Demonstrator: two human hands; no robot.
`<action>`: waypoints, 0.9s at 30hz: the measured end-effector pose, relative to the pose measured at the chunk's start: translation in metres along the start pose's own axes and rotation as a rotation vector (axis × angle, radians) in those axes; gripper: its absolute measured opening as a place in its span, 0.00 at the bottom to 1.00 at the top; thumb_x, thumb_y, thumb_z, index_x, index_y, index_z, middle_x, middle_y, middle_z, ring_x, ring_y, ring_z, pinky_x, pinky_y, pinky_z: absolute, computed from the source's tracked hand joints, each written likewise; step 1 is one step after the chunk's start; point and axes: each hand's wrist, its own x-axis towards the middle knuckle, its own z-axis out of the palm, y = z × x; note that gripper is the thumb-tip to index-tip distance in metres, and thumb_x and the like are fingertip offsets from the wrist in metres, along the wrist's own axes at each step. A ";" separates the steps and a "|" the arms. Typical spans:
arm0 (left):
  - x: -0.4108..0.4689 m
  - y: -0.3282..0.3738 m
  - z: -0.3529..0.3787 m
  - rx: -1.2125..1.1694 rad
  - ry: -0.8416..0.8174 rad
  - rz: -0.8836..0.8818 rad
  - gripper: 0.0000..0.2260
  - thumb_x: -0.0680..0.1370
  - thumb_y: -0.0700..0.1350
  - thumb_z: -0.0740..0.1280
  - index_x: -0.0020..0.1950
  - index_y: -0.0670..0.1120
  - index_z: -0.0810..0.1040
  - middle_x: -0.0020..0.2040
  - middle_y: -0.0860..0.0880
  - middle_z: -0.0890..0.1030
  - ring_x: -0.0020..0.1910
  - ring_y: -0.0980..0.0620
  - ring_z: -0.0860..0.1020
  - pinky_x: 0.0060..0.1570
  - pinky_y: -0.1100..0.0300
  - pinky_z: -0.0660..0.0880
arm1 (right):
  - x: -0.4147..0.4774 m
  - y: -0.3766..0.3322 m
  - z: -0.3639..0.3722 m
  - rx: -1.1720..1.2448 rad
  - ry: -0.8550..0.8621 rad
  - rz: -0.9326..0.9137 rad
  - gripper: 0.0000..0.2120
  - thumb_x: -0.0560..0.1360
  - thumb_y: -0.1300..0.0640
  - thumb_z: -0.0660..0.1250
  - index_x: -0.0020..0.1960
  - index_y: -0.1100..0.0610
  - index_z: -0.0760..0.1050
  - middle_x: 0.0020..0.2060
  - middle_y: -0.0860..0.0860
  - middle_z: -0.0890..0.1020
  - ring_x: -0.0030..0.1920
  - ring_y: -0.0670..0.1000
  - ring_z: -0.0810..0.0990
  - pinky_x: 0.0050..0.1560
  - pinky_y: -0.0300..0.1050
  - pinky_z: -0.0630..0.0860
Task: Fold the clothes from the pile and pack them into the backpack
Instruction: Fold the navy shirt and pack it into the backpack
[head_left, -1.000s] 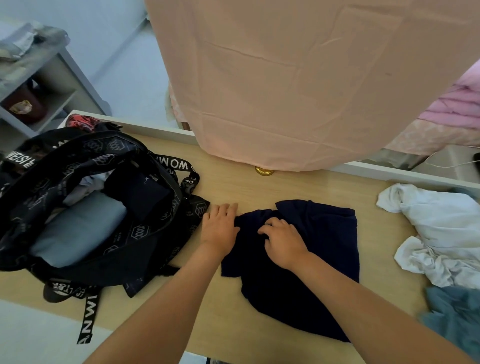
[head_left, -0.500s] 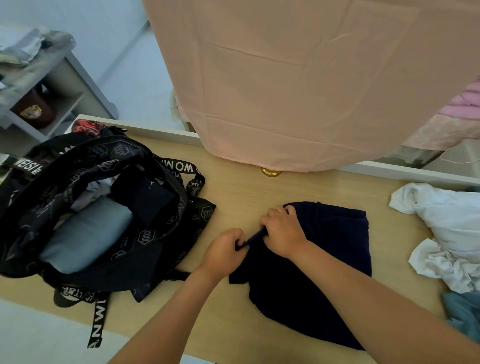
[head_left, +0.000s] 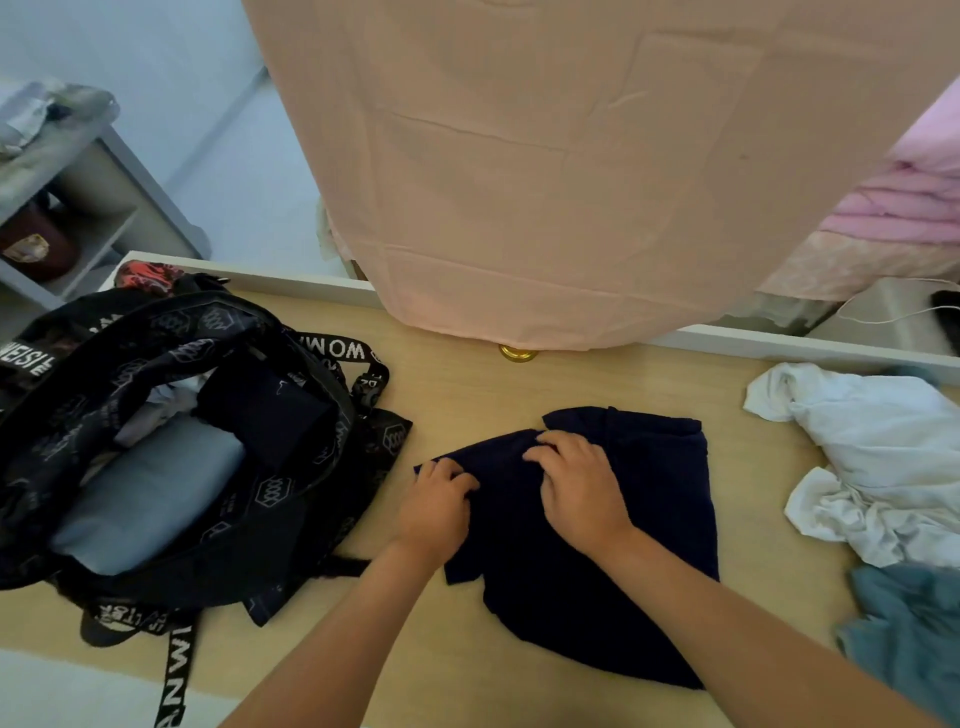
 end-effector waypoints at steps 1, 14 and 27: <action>-0.002 0.007 0.001 -0.011 0.082 -0.019 0.14 0.80 0.47 0.61 0.65 0.53 0.76 0.63 0.53 0.72 0.62 0.50 0.68 0.63 0.57 0.66 | 0.000 0.003 -0.006 -0.060 0.080 0.083 0.18 0.73 0.62 0.68 0.62 0.52 0.77 0.61 0.50 0.76 0.60 0.52 0.75 0.59 0.49 0.74; -0.034 0.064 0.031 -0.125 -0.181 0.094 0.19 0.76 0.50 0.68 0.66 0.51 0.70 0.49 0.52 0.80 0.46 0.52 0.78 0.47 0.54 0.77 | 0.050 0.009 -0.050 0.441 -0.176 0.766 0.16 0.80 0.49 0.56 0.40 0.56 0.72 0.36 0.51 0.78 0.36 0.52 0.77 0.33 0.45 0.71; -0.083 0.015 0.025 -0.511 -0.109 -0.520 0.14 0.79 0.47 0.63 0.65 0.48 0.70 0.41 0.53 0.79 0.38 0.56 0.78 0.34 0.62 0.71 | -0.005 -0.005 -0.002 0.172 -0.197 0.293 0.21 0.76 0.59 0.66 0.68 0.49 0.71 0.67 0.48 0.71 0.66 0.50 0.69 0.67 0.45 0.69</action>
